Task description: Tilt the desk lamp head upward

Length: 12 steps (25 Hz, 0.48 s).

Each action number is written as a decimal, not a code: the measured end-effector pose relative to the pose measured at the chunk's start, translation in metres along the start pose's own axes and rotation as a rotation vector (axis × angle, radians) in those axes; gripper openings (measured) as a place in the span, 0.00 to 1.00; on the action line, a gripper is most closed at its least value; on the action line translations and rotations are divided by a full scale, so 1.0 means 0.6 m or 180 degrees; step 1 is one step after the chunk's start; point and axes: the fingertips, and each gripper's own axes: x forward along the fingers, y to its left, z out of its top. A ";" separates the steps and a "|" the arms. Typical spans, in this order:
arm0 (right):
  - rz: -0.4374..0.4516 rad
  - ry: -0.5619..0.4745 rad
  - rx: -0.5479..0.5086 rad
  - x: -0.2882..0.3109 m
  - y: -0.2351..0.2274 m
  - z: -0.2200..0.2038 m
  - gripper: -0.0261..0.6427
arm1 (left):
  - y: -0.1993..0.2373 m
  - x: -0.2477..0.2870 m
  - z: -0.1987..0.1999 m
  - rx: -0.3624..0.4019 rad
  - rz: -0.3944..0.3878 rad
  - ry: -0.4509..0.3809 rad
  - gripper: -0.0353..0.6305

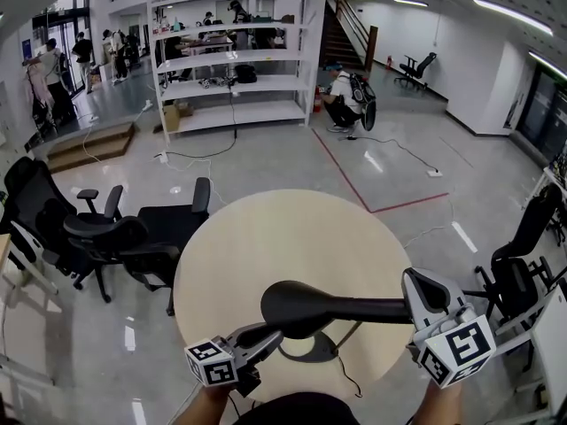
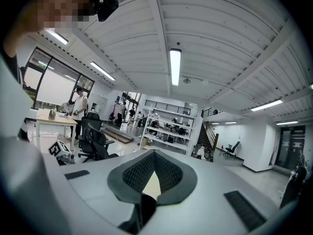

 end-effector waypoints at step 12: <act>-0.0138 0.0129 0.0169 -0.013 -0.013 -0.045 0.05 | -0.017 -0.019 0.086 0.0383 0.0098 -0.0207 0.30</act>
